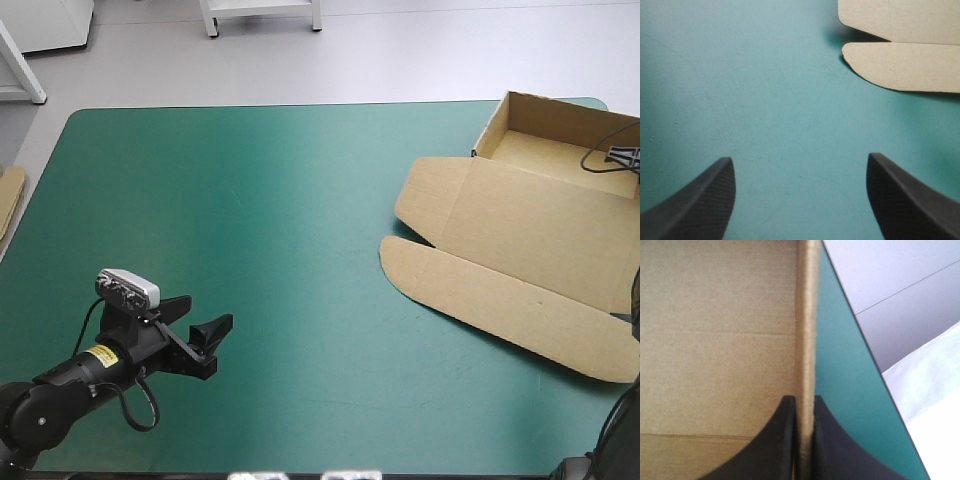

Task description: Fold the box

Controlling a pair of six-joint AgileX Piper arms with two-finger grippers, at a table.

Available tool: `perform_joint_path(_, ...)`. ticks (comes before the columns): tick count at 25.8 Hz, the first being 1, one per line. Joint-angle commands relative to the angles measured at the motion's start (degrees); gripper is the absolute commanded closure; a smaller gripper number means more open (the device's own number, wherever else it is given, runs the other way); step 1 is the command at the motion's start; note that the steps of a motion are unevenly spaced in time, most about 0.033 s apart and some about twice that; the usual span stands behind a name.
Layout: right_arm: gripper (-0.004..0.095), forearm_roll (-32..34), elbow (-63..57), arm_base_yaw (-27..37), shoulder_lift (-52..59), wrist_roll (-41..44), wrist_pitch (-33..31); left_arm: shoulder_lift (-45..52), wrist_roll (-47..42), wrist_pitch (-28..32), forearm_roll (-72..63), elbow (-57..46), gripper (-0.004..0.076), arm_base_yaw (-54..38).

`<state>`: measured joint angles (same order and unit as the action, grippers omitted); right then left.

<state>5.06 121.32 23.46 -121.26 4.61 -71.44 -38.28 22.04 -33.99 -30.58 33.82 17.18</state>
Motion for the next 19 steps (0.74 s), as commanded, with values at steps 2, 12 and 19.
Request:
perform_joint_path(2,0.0911,-1.61,1.72,5.17,4.42,-0.30,0.73,0.24,0.03,2.81,-1.43,1.53,0.0195,0.02)
perform_joint_path(12,0.0911,-3.65,-2.46,10.38,3.85,-0.68,2.66,0.24,0.54,2.81,-1.43,1.53,0.0195,0.02)
perform_joint_path(19,0.0911,-4.70,-2.98,10.50,2.65,-1.44,3.74,0.24,0.54,2.92,-1.43,1.53,0.0195,0.02)
